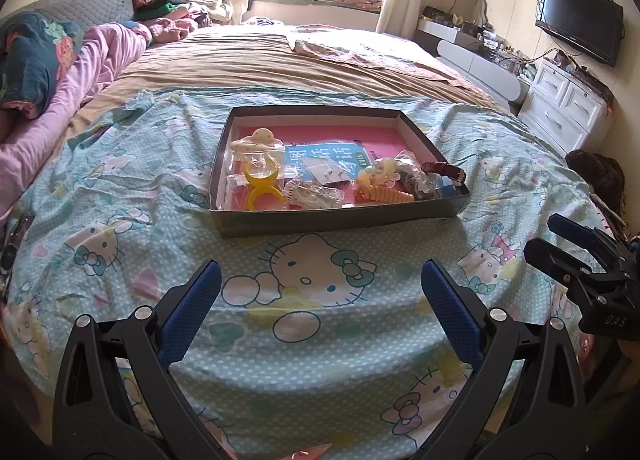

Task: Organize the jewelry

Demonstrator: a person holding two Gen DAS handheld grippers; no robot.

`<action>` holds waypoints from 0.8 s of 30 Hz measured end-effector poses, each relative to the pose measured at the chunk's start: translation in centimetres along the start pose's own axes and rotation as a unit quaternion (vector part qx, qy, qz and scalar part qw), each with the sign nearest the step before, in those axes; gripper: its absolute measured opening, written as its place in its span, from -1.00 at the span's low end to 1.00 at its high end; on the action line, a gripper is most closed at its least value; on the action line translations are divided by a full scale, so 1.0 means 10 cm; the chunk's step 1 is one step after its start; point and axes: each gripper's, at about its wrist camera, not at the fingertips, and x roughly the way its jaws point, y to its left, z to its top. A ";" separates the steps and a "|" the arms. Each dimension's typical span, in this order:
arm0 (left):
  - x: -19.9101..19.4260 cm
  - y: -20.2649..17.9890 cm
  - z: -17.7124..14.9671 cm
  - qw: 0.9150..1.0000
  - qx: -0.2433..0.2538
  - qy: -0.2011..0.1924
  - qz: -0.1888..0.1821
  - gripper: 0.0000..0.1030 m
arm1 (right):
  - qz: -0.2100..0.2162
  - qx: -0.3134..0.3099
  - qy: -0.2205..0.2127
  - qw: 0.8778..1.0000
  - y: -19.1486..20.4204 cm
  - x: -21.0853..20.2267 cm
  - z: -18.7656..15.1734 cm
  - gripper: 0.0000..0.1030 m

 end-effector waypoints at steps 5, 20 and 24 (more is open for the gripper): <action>0.00 0.01 0.00 1.000 0.000 0.000 0.003 0.82 | 0.001 -0.001 0.003 1.000 0.03 0.00 0.00 0.91; 0.01 0.01 -0.01 1.000 0.000 0.003 0.006 0.82 | 0.000 0.001 0.004 1.000 0.02 0.01 -0.01 0.91; 0.00 0.01 -0.01 1.000 0.002 0.003 0.005 0.82 | 0.000 0.000 0.004 1.000 0.02 0.01 -0.01 0.91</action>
